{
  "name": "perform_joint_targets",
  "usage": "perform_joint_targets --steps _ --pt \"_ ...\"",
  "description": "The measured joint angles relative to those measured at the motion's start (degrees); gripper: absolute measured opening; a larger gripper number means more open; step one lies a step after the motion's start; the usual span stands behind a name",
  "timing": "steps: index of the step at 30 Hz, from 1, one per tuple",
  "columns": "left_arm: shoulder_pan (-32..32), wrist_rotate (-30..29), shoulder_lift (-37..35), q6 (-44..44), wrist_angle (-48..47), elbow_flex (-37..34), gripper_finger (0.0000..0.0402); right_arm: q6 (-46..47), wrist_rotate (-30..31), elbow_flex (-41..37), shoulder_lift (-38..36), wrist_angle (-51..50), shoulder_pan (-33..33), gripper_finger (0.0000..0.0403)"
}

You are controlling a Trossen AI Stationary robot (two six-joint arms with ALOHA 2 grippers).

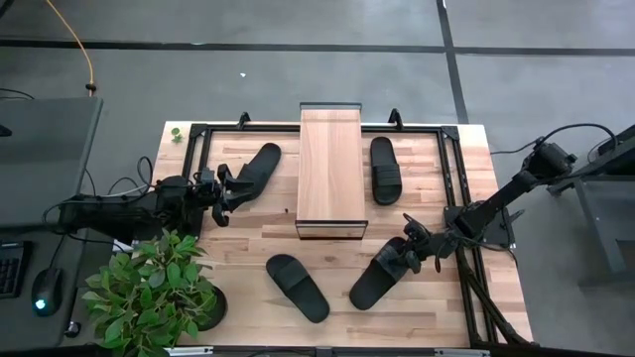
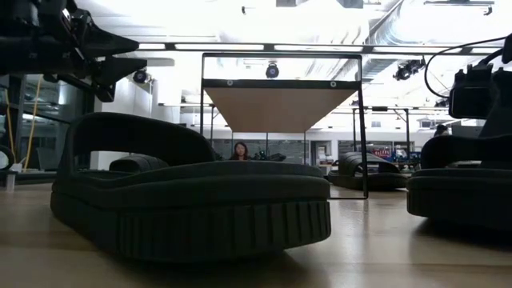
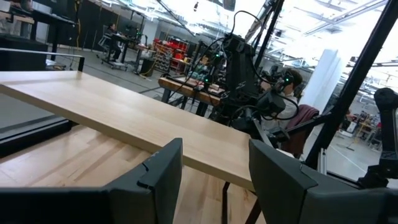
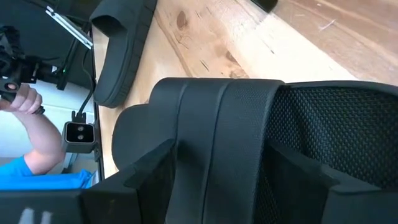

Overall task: Pick and place slides into the shelf
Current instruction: Put the black slipper on the shelf

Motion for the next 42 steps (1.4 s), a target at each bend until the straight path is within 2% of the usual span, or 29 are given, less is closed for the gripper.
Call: perform_joint_targets --steps 4,17,26,34,42 --pt "0.0 0.0 0.0 0.0 0.0 0.0 0.0168 -0.1 -0.3 0.0 0.0 0.0 0.0 0.0200" --pt "0.0 0.0 0.0 0.0 0.0 0.0 0.0168 -2.3 -0.8 0.1 0.0 -0.1 -0.1 0.0078" --pt "0.0 0.0 0.0 0.0 0.0 0.0 0.0168 -3.8 -1.2 0.1 0.0 -0.1 -0.1 0.0018" --pt "0.0 -1.0 0.0 0.7 0.0 0.0 0.0168 -7.3 -1.2 0.0 -1.1 0.1 -0.1 0.0003" --pt "0.0 -1.5 0.0 1.5 0.0 0.0 0.0168 -15.9 -0.2 0.0 -3.7 4.7 -0.1 0.0001"
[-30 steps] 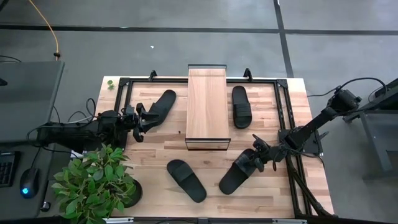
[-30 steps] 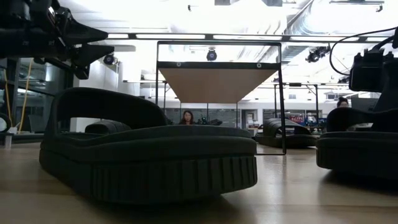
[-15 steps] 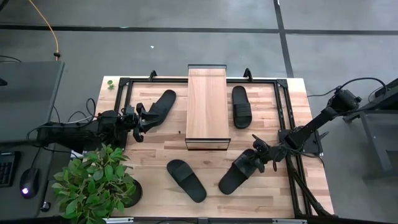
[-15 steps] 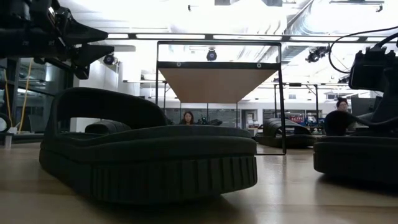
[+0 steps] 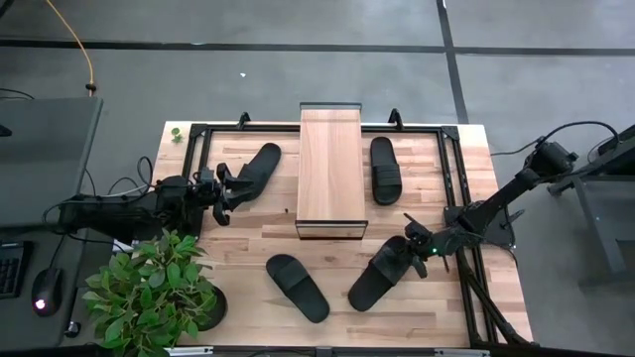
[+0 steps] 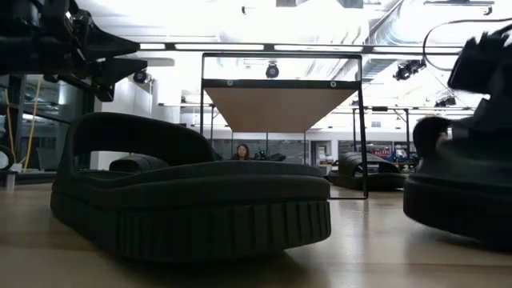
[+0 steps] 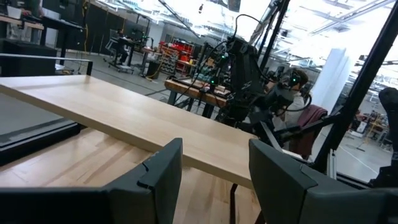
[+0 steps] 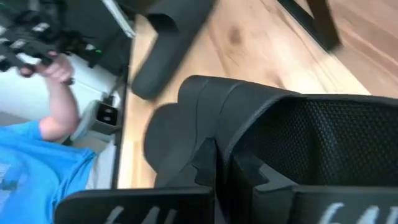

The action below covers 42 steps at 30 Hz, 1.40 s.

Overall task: Pick and place slides into the shelf
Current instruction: Put the black slipper on the shelf

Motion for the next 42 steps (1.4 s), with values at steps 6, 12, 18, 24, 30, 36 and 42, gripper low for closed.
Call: perform_joint_targets --steps 6,12,18,24,30,36,42 --pt "0.0 0.0 0.0 0.1 0.0 0.0 0.0168 -5.6 1.9 0.0 -2.1 3.0 0.0 0.0000" --pt "0.0 0.0 0.0 0.0 0.0 0.0 0.0168 -9.3 3.2 0.1 -3.9 5.6 0.0 0.0000" --pt "0.0 -0.5 0.0 0.1 0.0 0.0 0.0168 -15.7 3.0 4.3 -4.2 5.4 0.0 0.0000" --pt "0.0 -0.8 0.0 0.1 0.0 0.0 0.0168 -21.1 4.5 10.6 -4.2 1.1 0.0 0.0000" --pt "0.0 -0.8 0.0 0.1 0.0 0.0 0.0168 -23.9 11.9 16.7 -4.1 -3.3 0.0 0.0000" --pt "0.0 -0.9 0.0 0.1 0.0 0.0 0.0168 -26.3 17.1 19.1 -4.1 -3.4 0.0 0.0000" --pt "0.0 -1.1 0.0 0.1 0.0 0.0 0.0168 -27.6 19.8 19.1 -4.1 -2.3 0.0 0.0000"
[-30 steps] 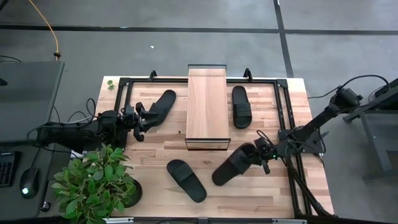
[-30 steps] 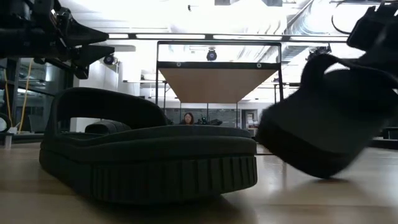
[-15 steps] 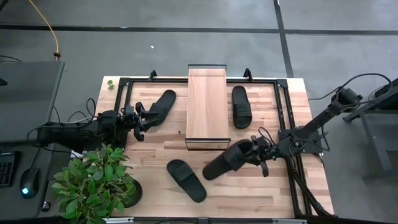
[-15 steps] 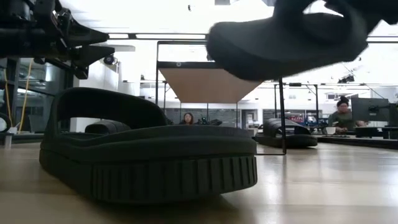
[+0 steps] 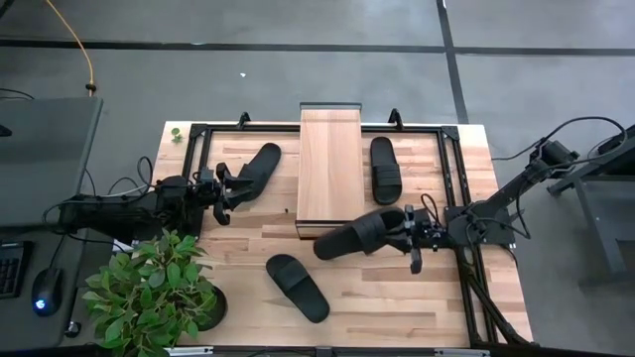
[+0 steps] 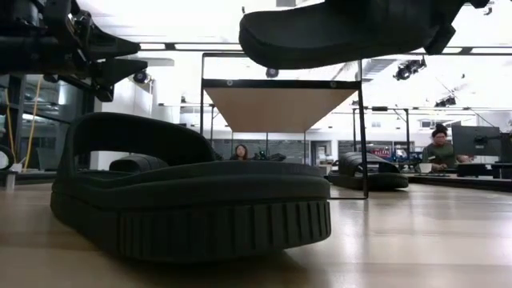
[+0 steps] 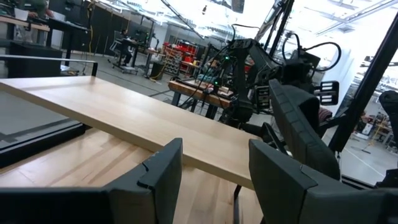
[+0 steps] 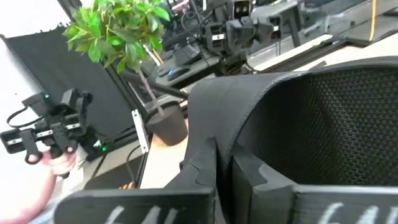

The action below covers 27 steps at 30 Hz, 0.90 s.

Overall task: Pick and place slides into the shelf
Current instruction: Put the black slipper on the shelf

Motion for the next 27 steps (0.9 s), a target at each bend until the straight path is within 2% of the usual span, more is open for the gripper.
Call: perform_joint_targets --steps 6,14,23,27 --pt "0.0 0.0 0.0 0.0 0.0 0.0 0.0168 -4.6 0.3 0.0 0.1 5.9 0.0 0.0000" --pt "0.0 -0.8 0.0 0.0 0.0 0.0 0.0168 -13.1 1.0 0.1 5.9 21.9 -1.2 0.0000" --pt "0.0 -0.8 0.0 0.0 -0.1 0.0 0.0168 -10.6 0.1 0.1 14.0 35.4 -6.1 0.0000" --pt "0.0 -0.8 0.0 0.0 -0.1 0.0 0.0168 -8.8 -1.6 0.1 14.2 36.6 -8.7 0.0000"
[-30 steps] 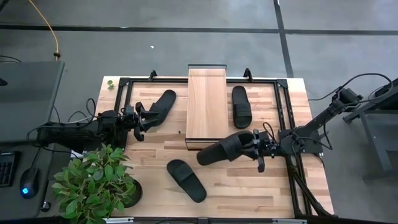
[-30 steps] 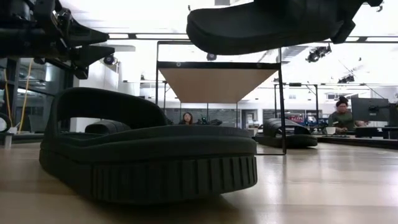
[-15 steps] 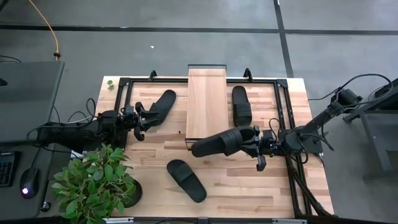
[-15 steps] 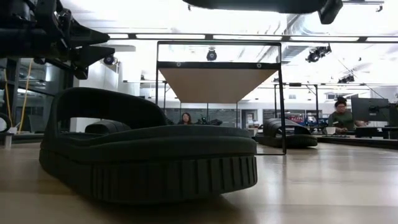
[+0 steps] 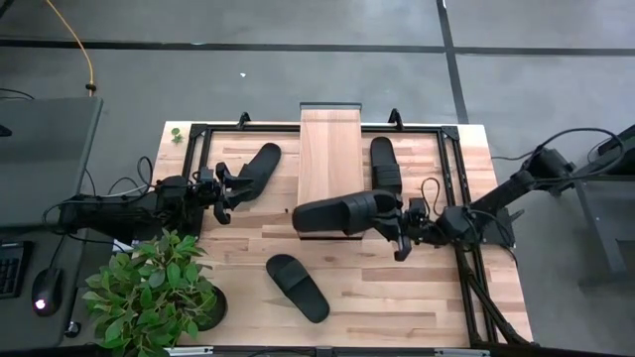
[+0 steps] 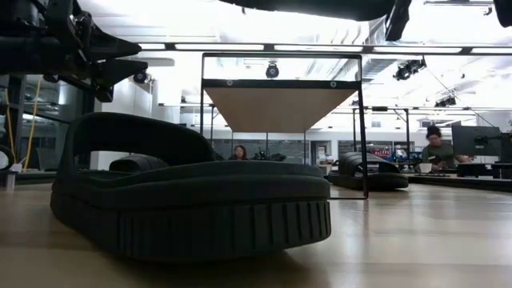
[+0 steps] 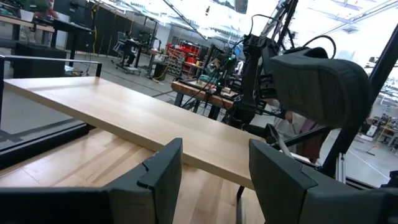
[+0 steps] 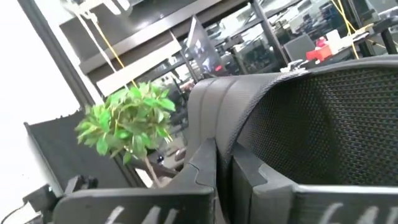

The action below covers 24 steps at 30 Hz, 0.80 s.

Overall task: Pick and place slides into the shelf
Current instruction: Put the black slipper on the shelf

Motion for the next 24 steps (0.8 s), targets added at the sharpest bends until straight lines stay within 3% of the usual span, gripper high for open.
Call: perform_joint_targets --steps 11,24 --pt "0.0 0.0 0.0 0.0 0.0 0.0 0.0168 6.3 -0.4 0.0 0.0 0.1 -4.0 0.0000" --pt "0.0 0.0 0.0 0.0 0.0 0.0 0.0168 21.5 -0.7 0.0 -0.1 -2.4 -9.1 0.0000"
